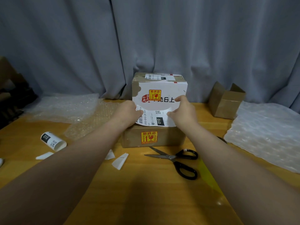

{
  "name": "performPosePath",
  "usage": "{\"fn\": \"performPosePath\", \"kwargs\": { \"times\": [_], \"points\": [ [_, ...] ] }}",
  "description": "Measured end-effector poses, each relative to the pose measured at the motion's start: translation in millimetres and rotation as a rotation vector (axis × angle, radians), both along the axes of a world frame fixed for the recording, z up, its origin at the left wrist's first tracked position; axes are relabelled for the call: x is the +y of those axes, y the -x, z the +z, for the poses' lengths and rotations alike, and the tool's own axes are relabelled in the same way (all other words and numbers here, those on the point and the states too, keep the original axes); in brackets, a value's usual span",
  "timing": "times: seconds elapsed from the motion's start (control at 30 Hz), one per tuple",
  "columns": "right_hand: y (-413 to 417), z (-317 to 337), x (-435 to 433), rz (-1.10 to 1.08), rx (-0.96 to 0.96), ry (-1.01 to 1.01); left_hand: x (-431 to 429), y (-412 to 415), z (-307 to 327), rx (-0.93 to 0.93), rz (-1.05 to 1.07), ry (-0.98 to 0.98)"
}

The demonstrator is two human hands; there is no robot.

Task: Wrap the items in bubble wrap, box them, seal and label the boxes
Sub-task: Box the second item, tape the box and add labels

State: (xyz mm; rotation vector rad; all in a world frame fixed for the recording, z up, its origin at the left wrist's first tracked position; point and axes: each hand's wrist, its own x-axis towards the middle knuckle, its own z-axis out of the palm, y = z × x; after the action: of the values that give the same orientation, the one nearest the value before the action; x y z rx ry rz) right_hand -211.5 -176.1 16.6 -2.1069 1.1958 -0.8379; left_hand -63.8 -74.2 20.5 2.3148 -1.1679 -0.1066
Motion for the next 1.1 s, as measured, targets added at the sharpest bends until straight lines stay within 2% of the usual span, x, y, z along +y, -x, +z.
{"fn": "performPosePath", "kwargs": {
  "times": [0.17, 0.7, 0.87, 0.9, 0.97, 1.03, 1.1],
  "points": [
    [-1.7, 3.2, -4.8, -0.019, -0.013, -0.068, -1.7, -1.3, -3.9, 0.008, -0.005, 0.015],
    [-9.2, 6.4, -13.1, 0.020, 0.142, 0.003, -2.9, 2.5, -2.5, -0.022, 0.013, -0.009],
    [-10.7, 1.4, -8.9, 0.015, 0.177, 0.092, -2.5, 3.8, -2.8, -0.023, 0.015, -0.006],
    [-8.9, 0.5, -7.5, -0.018, 0.219, 0.161, -2.0, 4.1, -3.0, -0.016, 0.013, 0.001],
    [-2.1, -0.6, -2.0, -0.066, 0.338, 0.423, -1.1, 4.2, -3.6, 0.004, 0.006, 0.022],
    [0.0, -5.5, 9.0, 0.120, 0.408, 0.589, 0.2, 3.9, -4.1, 0.010, -0.001, 0.034],
    [-1.4, -16.5, 24.4, 0.381, 0.545, 0.556, 0.5, 4.1, -4.4, 0.003, -0.006, 0.040]
  ]
}}
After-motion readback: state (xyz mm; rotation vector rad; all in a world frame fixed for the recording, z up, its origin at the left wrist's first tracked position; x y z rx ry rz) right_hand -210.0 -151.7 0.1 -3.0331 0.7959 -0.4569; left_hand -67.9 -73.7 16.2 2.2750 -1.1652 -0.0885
